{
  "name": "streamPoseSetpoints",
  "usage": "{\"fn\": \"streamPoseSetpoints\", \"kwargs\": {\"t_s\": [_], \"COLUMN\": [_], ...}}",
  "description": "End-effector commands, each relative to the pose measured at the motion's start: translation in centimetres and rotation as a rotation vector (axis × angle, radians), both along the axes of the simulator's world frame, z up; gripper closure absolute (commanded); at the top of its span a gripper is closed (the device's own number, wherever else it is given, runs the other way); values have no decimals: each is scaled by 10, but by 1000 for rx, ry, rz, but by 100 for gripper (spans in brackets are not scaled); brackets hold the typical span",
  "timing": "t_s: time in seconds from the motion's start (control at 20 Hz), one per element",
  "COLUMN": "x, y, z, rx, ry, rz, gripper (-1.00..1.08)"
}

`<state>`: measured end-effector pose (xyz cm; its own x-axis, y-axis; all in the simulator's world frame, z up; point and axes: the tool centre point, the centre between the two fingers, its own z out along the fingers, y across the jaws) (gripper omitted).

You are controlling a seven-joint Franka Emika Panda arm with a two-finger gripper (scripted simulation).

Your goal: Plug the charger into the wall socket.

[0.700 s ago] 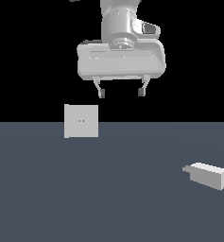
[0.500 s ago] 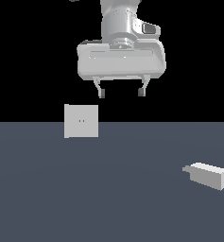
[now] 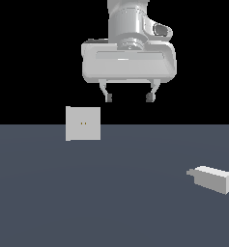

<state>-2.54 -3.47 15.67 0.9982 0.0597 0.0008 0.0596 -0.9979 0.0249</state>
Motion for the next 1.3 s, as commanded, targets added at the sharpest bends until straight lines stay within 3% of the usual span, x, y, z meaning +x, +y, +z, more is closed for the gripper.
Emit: {"fn": "streamPoseSetpoints", "kwargs": {"t_s": [0.0, 1.25], "x": [-6, -65], "y": [-5, -84], "z": [-4, -66], "rx": [3, 39], "ry": [-5, -66], "rz": [28, 401], "gripper": [-92, -92]}}
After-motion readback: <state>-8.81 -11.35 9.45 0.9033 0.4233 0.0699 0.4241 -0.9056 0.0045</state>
